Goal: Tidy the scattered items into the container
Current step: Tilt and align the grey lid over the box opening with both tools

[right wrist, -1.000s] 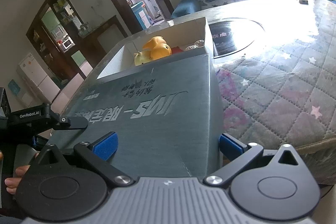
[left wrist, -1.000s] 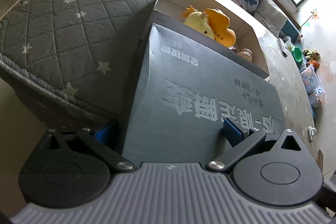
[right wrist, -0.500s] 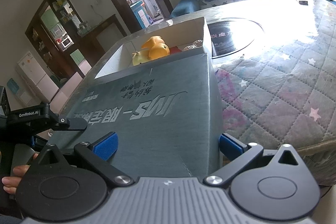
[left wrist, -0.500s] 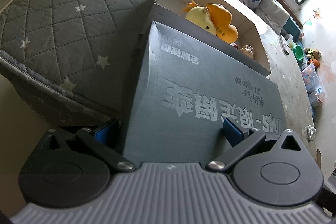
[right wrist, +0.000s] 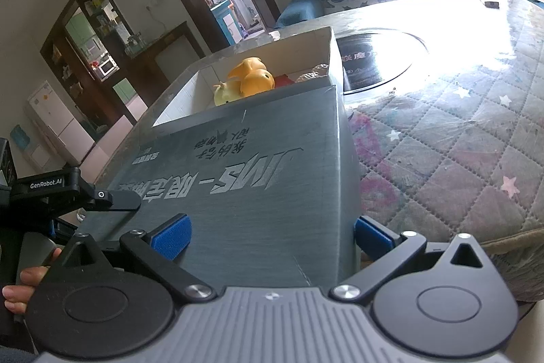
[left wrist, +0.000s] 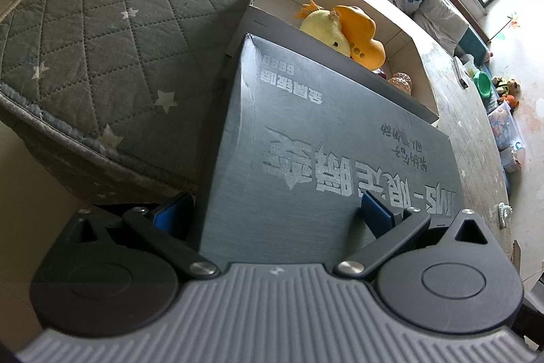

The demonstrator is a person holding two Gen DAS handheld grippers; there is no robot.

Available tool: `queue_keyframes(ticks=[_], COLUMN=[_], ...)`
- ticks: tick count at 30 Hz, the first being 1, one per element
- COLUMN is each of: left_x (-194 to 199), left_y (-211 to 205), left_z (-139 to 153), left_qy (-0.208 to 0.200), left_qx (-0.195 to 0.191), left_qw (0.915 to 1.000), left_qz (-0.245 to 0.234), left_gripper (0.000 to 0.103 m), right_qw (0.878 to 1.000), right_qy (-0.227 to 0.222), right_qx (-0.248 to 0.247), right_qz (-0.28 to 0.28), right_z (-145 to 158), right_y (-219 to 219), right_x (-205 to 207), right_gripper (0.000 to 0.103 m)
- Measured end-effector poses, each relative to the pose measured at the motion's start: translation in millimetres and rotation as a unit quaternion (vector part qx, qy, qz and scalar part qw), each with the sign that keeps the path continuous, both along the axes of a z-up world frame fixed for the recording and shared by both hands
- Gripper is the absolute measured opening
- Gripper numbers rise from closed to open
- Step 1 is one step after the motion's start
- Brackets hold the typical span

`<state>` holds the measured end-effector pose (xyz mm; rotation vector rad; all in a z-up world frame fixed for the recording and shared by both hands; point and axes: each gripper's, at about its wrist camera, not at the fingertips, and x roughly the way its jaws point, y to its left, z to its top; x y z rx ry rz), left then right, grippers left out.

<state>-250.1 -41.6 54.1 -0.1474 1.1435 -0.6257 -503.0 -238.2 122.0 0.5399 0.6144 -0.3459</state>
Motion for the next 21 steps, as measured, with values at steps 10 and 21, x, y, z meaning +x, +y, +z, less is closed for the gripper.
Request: queue_keyframes(ticks=[10, 21], left_x=[-8.3, -10.4], left_y=[-0.7, 0.3], left_z=[3.5, 6.5], left_qy=[-0.011, -0.019], left_qx=[0.001, -0.005], left_qw=[0.9999, 0.9998], left_qz=[-0.001, 0.000], left_gripper=[0.103, 0.103], right_qw=[1.000, 1.000], right_qy=[-0.005, -0.013], right_qx=[0.001, -0.004], right_qz=[-0.001, 0.001], right_z=[2.1, 3.9], right_y=[3.9, 5.3], right_x=[-3.9, -5.9], right_gripper=[0.103, 0.103])
